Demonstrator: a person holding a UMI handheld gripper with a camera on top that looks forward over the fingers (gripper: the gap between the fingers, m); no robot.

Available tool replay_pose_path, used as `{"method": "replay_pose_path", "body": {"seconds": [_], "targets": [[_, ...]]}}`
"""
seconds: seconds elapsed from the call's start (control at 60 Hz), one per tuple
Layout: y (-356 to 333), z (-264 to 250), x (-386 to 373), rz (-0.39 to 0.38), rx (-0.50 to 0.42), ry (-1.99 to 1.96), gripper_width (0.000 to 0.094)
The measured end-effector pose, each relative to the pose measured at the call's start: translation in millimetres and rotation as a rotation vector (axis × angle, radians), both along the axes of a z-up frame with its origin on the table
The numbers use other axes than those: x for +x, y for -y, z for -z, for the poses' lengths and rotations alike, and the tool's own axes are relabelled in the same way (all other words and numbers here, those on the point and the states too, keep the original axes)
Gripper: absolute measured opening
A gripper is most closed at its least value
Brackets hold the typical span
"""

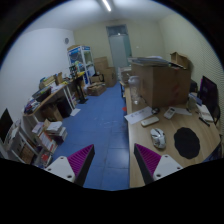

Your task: Arrange mouse

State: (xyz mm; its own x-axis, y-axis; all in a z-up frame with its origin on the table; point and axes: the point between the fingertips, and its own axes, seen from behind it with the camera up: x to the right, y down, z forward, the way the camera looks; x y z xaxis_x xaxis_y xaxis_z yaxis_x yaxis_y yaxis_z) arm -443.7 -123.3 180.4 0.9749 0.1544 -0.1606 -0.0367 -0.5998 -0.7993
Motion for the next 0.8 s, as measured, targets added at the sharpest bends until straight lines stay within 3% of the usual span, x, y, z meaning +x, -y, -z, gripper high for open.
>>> {"method": "replay_pose_path", "body": {"seconds": [0.35, 0.5, 0.633, 0.75, 0.767, 0.783, 0.8], "targets": [[-45.4, 105.1, 159.0, 0.131, -0.069, 0.117, 0.0825], [-96.9, 149.2, 196.7, 0.103, -0.081, 0.137, 0.0829], [-137.0, 177.3, 179.4, 0.002, -0.070, 0.116, 0.0830], [-161.5, 196.4, 174.9, -0.028, -0.072, 0.136, 0.0822], [-167.1, 194.9, 175.3, -0.027, -0.053, 0.139, 0.0861], [-170.2, 195.2, 175.7, -0.030, -0.043, 0.143, 0.0796], [-171.3, 196.4, 175.6, -0.036, -0.042, 0.145, 0.0789]]}}
